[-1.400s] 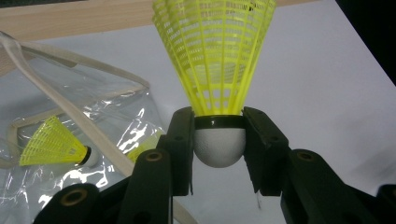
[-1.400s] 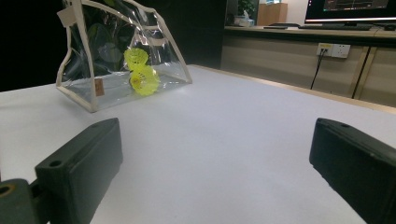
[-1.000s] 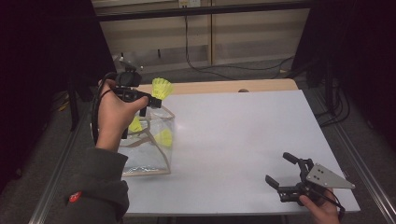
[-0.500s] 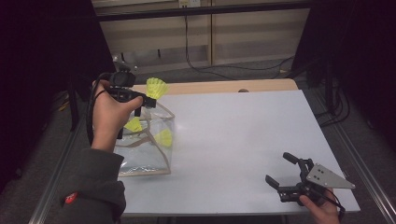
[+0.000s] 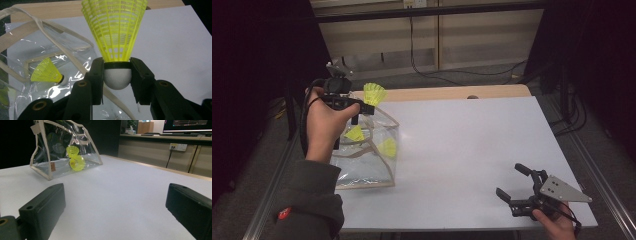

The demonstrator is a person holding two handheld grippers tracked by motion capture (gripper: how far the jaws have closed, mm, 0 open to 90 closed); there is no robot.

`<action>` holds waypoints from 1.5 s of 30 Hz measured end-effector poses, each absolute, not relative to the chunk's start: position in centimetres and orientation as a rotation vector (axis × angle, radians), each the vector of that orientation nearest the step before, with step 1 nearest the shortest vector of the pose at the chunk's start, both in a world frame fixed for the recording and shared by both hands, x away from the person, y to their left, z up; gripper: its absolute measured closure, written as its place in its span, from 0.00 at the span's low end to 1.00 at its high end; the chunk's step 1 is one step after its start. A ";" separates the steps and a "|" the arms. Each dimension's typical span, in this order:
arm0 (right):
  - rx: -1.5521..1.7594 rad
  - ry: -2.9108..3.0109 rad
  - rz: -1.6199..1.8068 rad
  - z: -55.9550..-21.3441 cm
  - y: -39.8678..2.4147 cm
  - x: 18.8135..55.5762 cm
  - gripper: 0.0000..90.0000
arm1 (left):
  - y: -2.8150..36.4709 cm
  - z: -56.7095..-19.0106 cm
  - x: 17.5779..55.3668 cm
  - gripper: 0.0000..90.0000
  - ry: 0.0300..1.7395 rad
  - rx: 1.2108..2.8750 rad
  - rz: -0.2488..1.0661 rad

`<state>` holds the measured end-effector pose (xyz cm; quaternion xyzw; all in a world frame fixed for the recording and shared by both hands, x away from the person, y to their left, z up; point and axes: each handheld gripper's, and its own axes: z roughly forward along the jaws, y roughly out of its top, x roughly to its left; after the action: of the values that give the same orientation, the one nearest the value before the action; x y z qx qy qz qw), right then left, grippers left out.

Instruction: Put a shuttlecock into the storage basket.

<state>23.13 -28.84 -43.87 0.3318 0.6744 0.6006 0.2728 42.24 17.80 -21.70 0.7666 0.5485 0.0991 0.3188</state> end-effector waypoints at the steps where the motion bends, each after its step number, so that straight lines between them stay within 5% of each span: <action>1: 0.893 1.814 1.615 -43.9 -28.8 23.1 0.03 | 17.9 -21.7 42.3 0.72 1.441 2.020 0.261; 45: 0.894 1.815 1.616 -43.9 -28.8 23.2 0.03 | 21.2 -21.8 41.6 0.72 1.529 1.961 0.313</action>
<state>23.17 -28.78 -43.92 0.3320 0.6745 0.6005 0.2724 41.65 21.18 -21.78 0.7432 0.5797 0.1187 0.3124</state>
